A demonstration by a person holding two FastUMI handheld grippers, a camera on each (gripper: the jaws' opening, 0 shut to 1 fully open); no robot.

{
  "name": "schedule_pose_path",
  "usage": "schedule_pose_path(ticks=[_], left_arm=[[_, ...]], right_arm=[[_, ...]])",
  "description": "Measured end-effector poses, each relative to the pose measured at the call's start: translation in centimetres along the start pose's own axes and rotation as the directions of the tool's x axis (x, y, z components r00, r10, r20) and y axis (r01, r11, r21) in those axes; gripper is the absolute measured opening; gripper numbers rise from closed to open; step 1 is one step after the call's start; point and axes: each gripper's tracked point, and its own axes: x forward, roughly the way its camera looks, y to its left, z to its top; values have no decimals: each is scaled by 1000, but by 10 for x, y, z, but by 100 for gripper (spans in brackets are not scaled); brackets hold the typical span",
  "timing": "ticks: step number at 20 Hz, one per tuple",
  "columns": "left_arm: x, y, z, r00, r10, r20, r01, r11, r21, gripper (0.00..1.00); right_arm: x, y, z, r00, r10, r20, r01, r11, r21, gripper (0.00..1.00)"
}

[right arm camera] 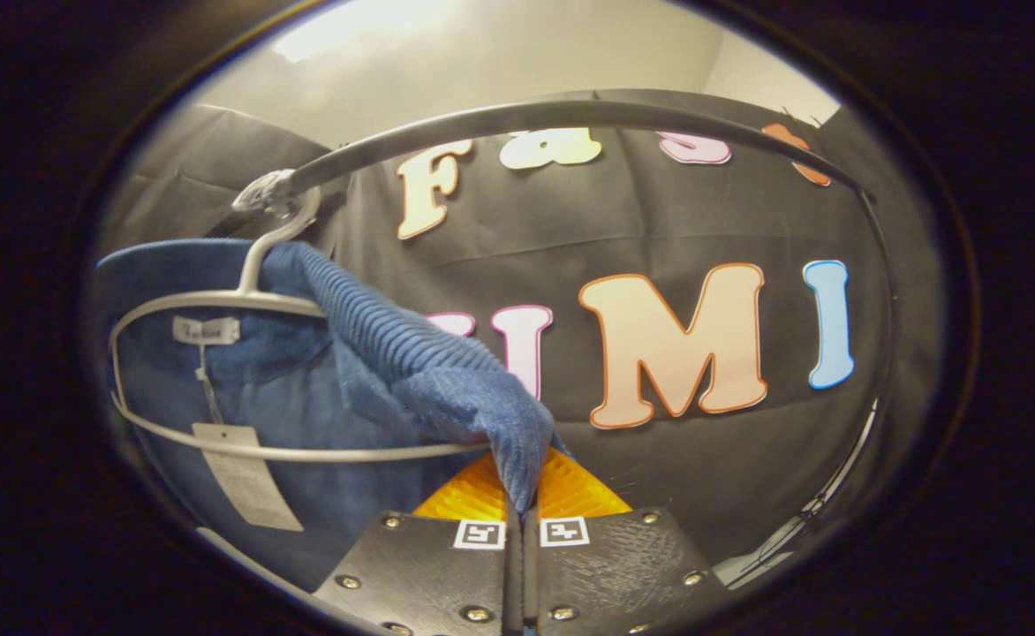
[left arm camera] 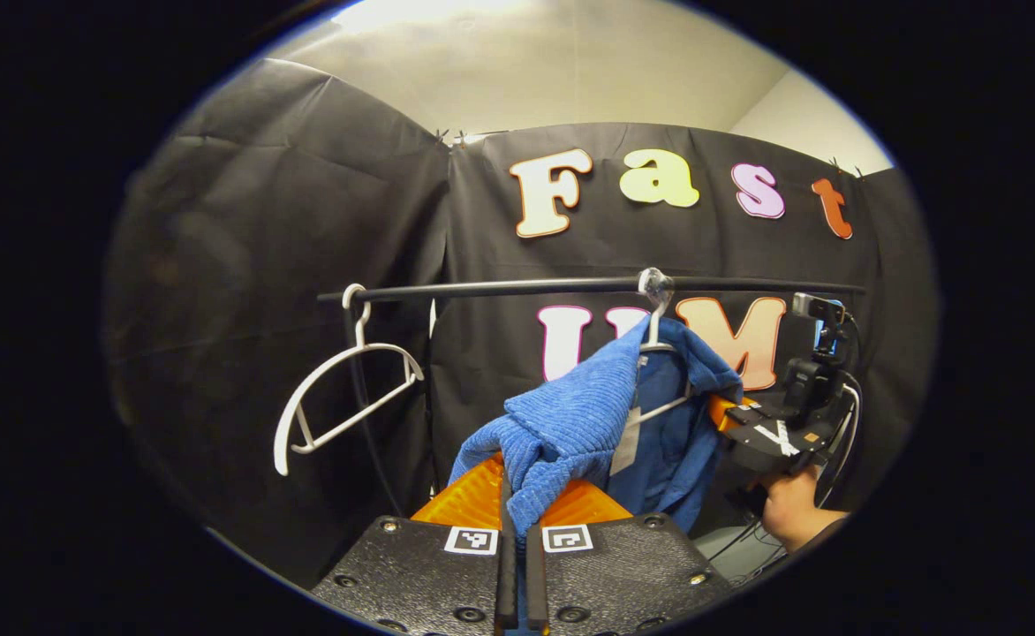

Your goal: Grasp the clothes on the hanger with both hands and then place them into the laundry hamper below.

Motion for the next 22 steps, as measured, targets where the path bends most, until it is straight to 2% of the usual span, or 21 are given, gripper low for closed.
schedule_pose_path(ticks=[3,7,10,13,16,19,21,22], left_arm=[[5,16,13,999,38,12,-38,999,14,5],[17,31,22,997,76,3,-76,995,59,6],[24,31,19,996,75,-46,-73,997,31,6],[34,33,38,996,95,2,-95,995,43,3],[33,30,49,993,113,25,-114,992,58,6],[40,38,60,990,131,47,-135,987,93,6],[49,37,61,992,118,50,-123,986,114,6],[52,39,55,992,118,35,-122,985,123,6]], right_arm=[[21,-12,20,999,-26,44,25,1000,18,0],[48,-12,32,996,-21,89,18,999,26,0],[60,-18,34,993,-36,109,33,999,29,0],[68,-26,43,987,-54,154,52,999,18,0],[72,-30,63,972,-67,223,68,998,3,0],[78,-31,68,967,-70,243,67,998,21,0],[84,-32,67,964,-82,252,80,997,16,0],[88,-35,62,966,-87,242,88,996,4,4]])
